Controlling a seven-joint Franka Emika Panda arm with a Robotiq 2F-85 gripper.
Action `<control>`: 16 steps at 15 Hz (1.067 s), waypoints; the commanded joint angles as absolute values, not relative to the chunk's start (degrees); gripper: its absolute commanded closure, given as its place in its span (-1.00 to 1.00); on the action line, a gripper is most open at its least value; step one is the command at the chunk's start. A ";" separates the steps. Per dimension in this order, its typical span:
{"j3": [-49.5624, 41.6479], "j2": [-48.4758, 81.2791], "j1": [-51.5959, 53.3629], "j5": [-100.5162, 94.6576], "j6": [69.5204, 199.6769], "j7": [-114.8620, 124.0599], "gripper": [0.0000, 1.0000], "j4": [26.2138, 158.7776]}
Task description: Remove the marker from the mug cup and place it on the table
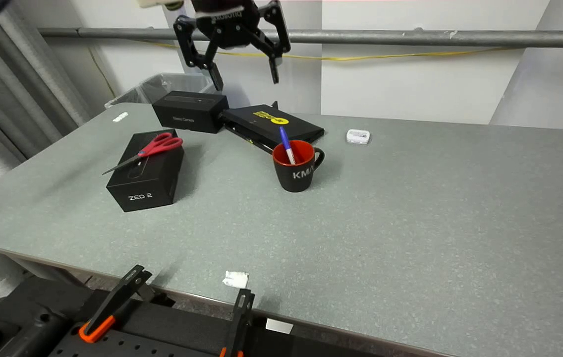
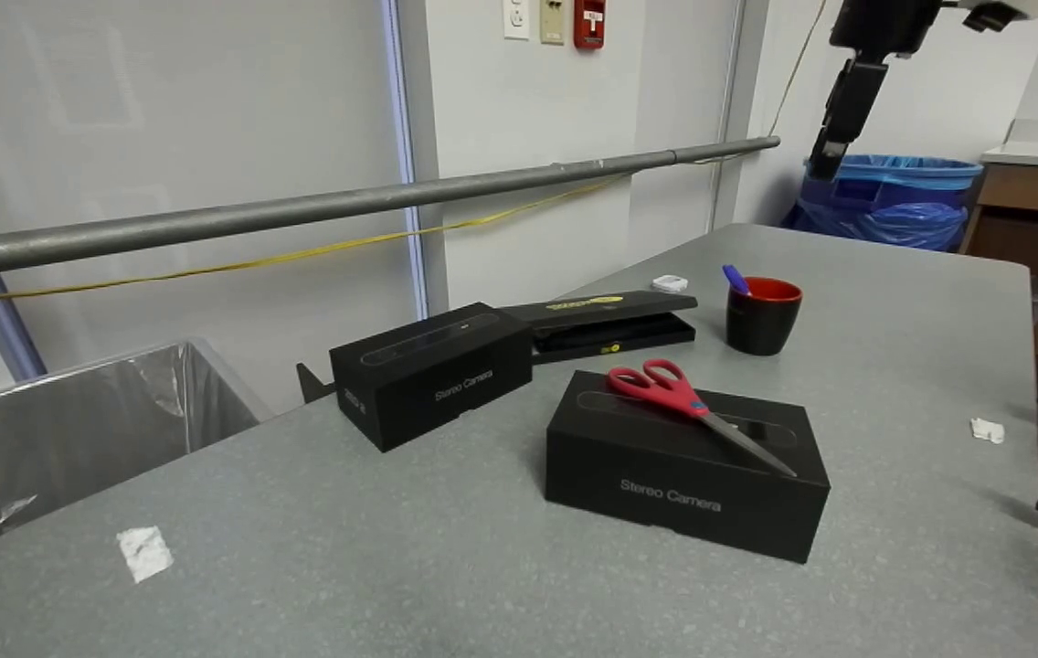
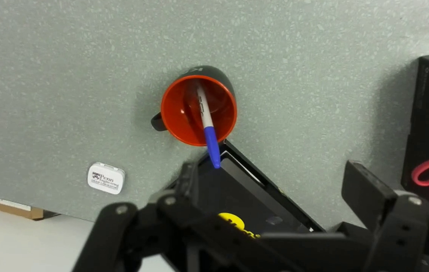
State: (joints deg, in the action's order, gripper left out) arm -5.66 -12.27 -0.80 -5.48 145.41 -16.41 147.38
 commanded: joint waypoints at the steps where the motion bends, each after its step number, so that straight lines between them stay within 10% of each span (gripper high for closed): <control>1: -6.09 -3.03 -2.85 -8.47 151.95 -16.86 -1.00 143.75; 16: -4.30 9.94 -4.23 -4.86 158.16 -17.64 -1.00 137.61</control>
